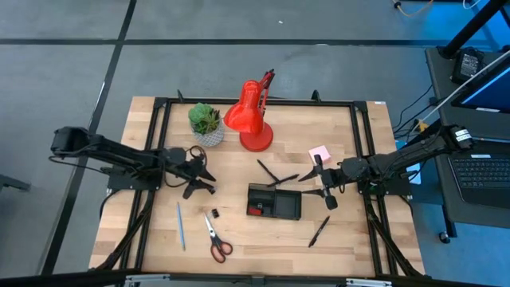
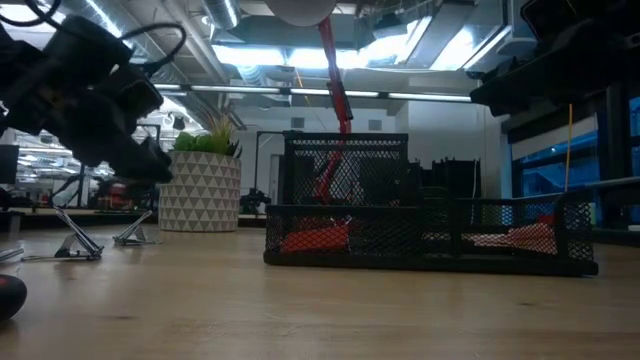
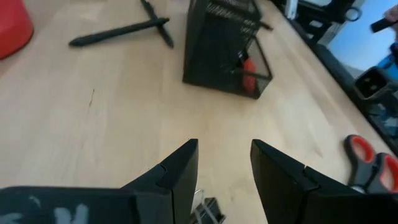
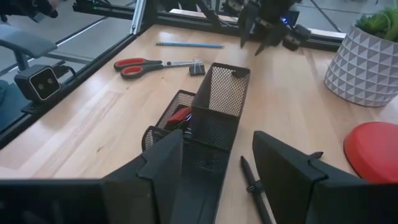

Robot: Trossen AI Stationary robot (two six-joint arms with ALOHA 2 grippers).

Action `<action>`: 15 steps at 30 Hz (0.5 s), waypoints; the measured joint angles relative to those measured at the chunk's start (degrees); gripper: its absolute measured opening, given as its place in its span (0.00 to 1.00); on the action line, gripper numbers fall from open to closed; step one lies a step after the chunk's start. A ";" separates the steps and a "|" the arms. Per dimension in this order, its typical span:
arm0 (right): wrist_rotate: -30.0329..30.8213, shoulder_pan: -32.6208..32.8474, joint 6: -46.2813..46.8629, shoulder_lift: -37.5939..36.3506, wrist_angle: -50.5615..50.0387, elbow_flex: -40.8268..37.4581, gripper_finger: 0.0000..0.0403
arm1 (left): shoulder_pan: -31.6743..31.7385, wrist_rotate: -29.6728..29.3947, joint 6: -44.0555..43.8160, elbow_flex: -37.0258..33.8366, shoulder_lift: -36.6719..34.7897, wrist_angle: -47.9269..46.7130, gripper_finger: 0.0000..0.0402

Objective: Pick and place office supplies into organizer
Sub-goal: Put the top black binder clip into the black desk organizer

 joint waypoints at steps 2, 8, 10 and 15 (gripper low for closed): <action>0.00 0.00 -0.63 0.01 0.01 0.00 0.49 | 0.01 -0.47 -1.14 0.01 2.05 0.31 0.36; 0.00 0.00 -1.77 0.02 0.02 0.00 0.49 | 0.01 -1.86 -2.36 0.01 6.74 1.85 0.36; 0.00 0.00 -1.77 0.02 0.02 0.00 0.49 | 0.01 -1.86 -2.80 0.02 7.99 3.75 0.36; 0.00 0.00 -3.24 0.02 0.02 0.00 0.49 | 0.01 -1.95 -2.90 0.03 10.60 5.36 0.36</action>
